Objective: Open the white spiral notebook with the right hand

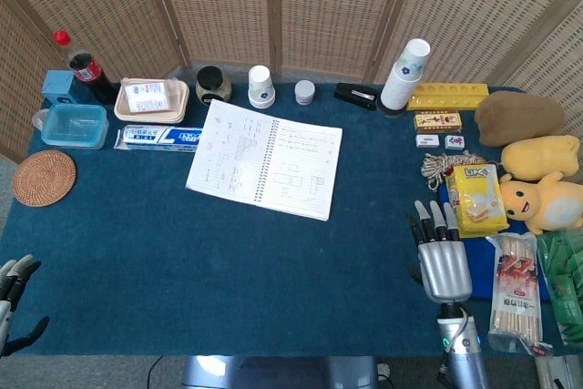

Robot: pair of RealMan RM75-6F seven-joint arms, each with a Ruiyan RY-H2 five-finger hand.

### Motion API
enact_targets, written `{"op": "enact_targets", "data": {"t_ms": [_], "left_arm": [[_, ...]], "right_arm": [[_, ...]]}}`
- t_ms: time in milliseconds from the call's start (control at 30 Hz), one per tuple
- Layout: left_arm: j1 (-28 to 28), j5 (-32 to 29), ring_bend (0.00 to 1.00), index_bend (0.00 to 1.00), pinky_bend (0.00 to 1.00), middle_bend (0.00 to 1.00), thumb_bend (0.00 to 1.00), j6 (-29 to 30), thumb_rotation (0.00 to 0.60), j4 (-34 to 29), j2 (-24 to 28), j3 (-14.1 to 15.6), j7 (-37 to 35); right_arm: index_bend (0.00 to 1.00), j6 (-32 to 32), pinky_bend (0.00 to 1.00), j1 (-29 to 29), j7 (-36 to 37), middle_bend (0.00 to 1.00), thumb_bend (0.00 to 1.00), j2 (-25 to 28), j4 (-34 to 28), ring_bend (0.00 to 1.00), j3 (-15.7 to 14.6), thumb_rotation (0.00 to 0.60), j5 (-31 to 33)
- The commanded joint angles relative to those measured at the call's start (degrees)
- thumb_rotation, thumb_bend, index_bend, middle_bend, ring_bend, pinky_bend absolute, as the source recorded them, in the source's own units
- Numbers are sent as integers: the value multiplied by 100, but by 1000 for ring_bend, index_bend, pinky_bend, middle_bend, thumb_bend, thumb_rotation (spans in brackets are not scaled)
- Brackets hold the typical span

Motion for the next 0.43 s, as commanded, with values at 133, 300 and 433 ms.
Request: {"op": "enact_targets", "data": {"t_ms": [133, 300, 433], "left_arm": [[-2, -65, 20, 146, 0, 63, 272, -43, 600, 5, 6, -13, 21], [-2, -92, 20, 146, 0, 64, 271, -49, 600, -33, 11, -26, 85], [9, -105, 20, 146, 0, 64, 271, -26, 600, -74, 18, -35, 135]], "right_arm": [[200, 220, 58, -389, 327, 160, 142, 60, 182, 26, -192, 600, -257], [202, 367, 58, -657, 385, 164, 141, 35, 295, 26, -199, 600, -363], [203, 382, 58, -793, 420, 164, 141, 60, 322, 26, -170, 600, -396]]}}
